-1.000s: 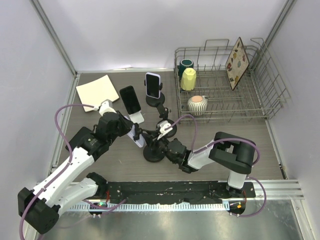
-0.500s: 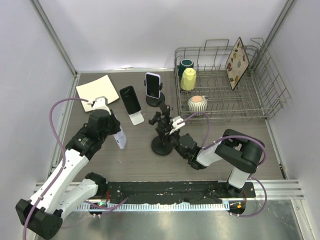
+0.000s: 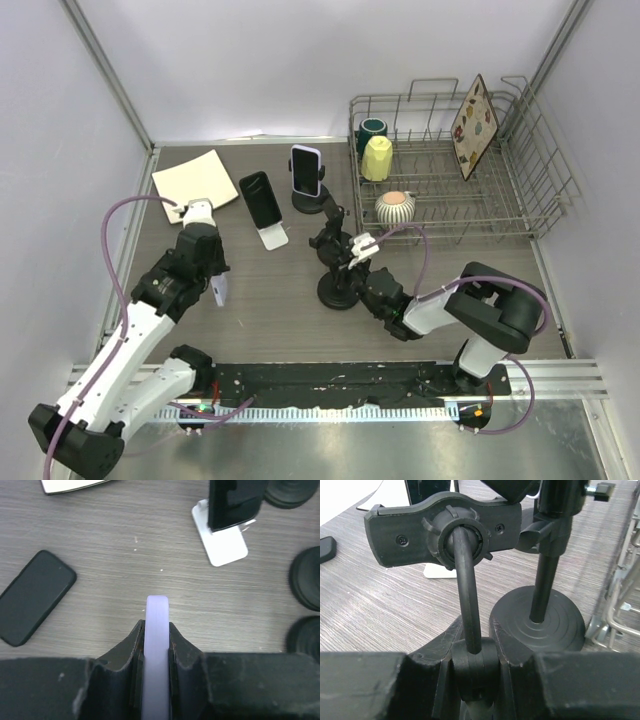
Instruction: Remove the phone from the phone stand
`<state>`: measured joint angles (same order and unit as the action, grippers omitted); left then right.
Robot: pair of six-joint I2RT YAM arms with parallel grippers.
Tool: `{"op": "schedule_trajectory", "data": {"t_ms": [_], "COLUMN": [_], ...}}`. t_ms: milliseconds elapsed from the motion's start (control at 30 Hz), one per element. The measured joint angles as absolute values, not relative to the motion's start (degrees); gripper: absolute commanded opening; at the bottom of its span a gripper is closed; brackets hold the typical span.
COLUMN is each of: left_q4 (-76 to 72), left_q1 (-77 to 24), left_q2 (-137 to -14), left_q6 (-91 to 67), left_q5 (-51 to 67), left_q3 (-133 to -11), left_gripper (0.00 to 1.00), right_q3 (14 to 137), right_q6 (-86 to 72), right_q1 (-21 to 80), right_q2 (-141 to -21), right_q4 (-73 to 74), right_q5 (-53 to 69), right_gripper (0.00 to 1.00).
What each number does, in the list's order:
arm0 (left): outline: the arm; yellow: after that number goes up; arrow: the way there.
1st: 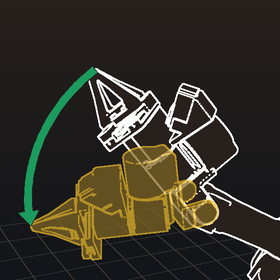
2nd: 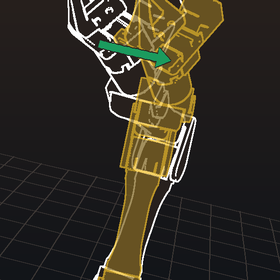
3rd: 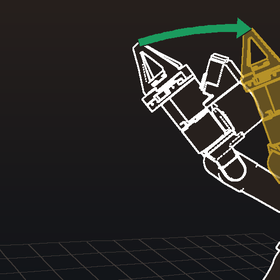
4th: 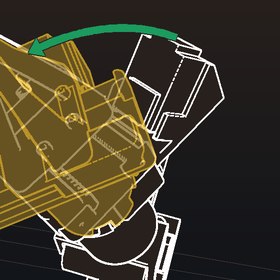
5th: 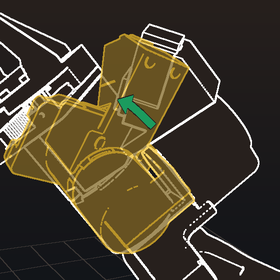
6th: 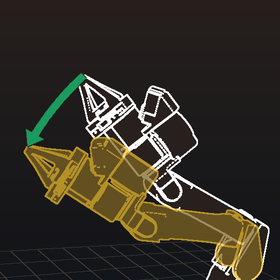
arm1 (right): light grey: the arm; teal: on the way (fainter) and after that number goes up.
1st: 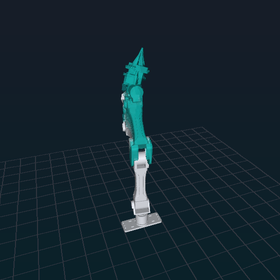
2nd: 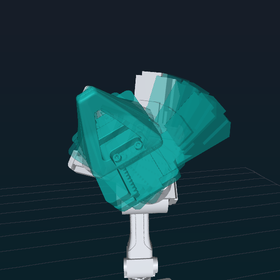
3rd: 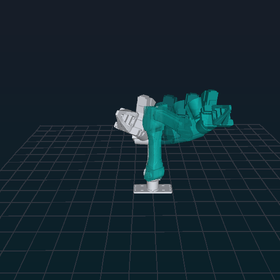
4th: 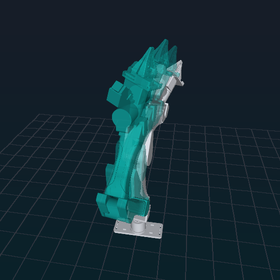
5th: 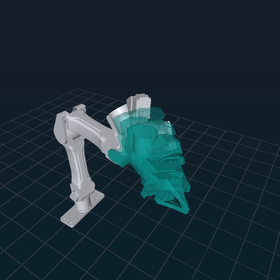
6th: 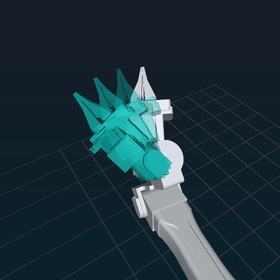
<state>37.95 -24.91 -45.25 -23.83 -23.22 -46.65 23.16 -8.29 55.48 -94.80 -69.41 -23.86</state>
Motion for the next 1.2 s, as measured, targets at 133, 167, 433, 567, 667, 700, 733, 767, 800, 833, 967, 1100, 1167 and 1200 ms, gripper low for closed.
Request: {"op": "schedule_trajectory", "data": {"t_ms": [133, 167, 433, 567, 667, 700, 733, 767, 800, 833, 967, 1100, 1167, 1200], "left_q4": [40.5, 41.3, 43.8, 44.9, 45.5, 45.9, 46.3, 46.9, 47.7, 48.2, 49.8, 50.3, 50.4, 50.6], "left_q1": [-24.9, -24.9, -24.9, -24.9, -24.9, -24.9, -24.8, -24.7, -24.7, -24.7, -23.9, -21.0, -18.6, -17.5], "left_q2": [-49.7, -51.6, -63.7, -70.9, -76.6, -78.7, -80.6, -82.6, -84.6, -86.7, -95.9, -103.7, -105.8, -106.3], "left_q6": [-23.8, -23.8, -23.5, -23.3, -23.3, -23.3, -23.3, -23.3, -23.3, -23.3, -23.6, -24.2, -24.6, -24.6], "left_q5": [-27.4, -29.0, -35.8, -39.1, -41.5, -42.2, -42.8, -43.4, -44.1, -44.9, -47.7, -48.8, -49.0, -49.1], "left_q3": [-48.3, -49.0, -52.0, -53.9, -55.0, -55.4, -55.9, -56.4, -57.2, -58.1, -61.9, -63.9, -63.9, -63.9], "left_gripper": [0.00, 0.00, 0.01, 0.02, 0.03, 0.03, 0.04, 0.05, 0.05, 0.05, 0.04, 0.06, 0.06, 0.06], "right_q3": [20.6, 20.1, 16.3, 14.2, 12.8, 12.5, 12.2, 12.1, 11.9, 11.6, 10.8, 10.2, 9.8, 9.6], "right_q6": [-7.8, -7.7, -7.3, -6.1, -5.1, -4.8, -4.5, -4.3, -4.1, -3.9, -3.3, -2.9, -2.7, -2.5], "right_q1": [55.5, 55.5, 55.7, 55.7, 55.7, 55.7, 55.7, 55.7, 55.7, 55.7, 55.7, 55.7, 55.7, 55.7], "right_q2": [-91.4, -90.7, -86.1, -84.6, -83.7, -83.5, -83.4, -83.2, -83.1, -83.1, -82.8, -82.7, -82.3, -82.0], "right_q4": [-67.6, -67.3, -66.0, -66.8, -67.7, -67.9, -68.1, -68.1, -68.3, -68.6, -69.4, -70.3, -70.3, -70.3], "right_q5": [-24.2, -24.3, -26.9, -28.9, -30.3, -30.6, -31.0, -31.3, -31.6, -31.9, -32.8, -33.8, -34.2, -34.5], "right_gripper": [0.01, 0.01, 0.01, 0.01, 0.01, 0.01, 0.01, 0.01, 0.01, 0.01, 0.01, 0.01, 0.01, 0.01]}}
